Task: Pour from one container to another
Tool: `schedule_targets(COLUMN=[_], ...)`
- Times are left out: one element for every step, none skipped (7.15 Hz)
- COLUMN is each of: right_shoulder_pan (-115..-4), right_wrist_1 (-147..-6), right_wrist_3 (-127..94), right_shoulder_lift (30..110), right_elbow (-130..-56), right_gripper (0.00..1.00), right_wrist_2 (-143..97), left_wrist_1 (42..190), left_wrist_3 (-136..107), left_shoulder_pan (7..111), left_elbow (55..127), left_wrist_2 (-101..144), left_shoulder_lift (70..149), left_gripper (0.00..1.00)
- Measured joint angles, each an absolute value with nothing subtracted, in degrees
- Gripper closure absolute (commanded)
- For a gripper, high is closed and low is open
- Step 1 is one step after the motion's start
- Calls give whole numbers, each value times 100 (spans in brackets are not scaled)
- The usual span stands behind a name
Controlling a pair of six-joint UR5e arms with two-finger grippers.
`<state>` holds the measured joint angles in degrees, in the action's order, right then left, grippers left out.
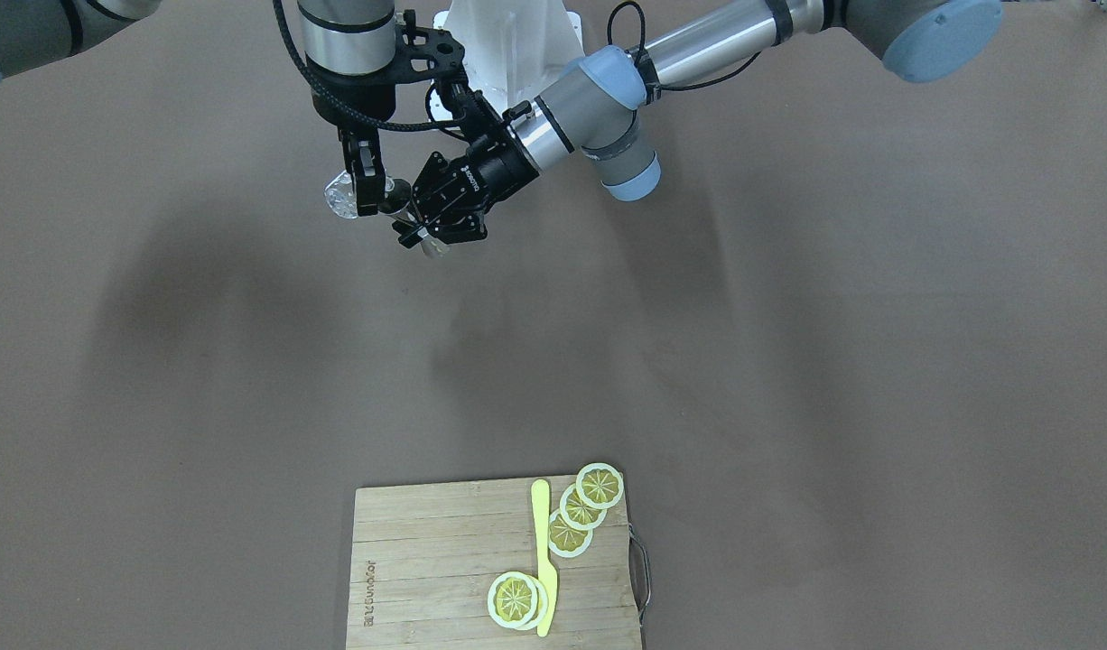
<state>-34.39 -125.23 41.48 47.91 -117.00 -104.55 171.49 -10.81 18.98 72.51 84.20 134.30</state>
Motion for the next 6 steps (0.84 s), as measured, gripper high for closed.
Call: schedule_targets(right_shoulder_pan=[-3475, -3541, -3663, -3833, -4053, -4284], right_wrist_1=[-12512, -12502, -12492, -12482, -12469, -12424], right_wrist_3=[4033, 3968, 3943, 3934, 3931, 3931], right_shoulder_lift=[4792, 4798, 4803, 4810, 4820, 4845], right_elbow=[-11741, -11778, -11810, -11835, -11866, -11891], right_gripper=[100, 100, 100, 100, 100, 100], right_wrist_2=[-10589, -10727, -10896, -11093, -11349, -11637], left_wrist_1=[17148, 17148, 17148, 17147, 17148, 17149], left_wrist_3=[-1081, -1081, -1081, -1081, -1081, -1079], left_shoulder_pan=[1899, 1899, 1899, 1899, 1899, 1898], left_elbow=[7251, 7251, 7252, 7256, 7259, 7261], left_wrist_2=[8420, 8420, 8420, 8420, 8420, 8420], left_shoulder_lift=[13430, 13430, 13430, 13428, 13425, 13417], left_gripper=[100, 100, 100, 100, 100, 100])
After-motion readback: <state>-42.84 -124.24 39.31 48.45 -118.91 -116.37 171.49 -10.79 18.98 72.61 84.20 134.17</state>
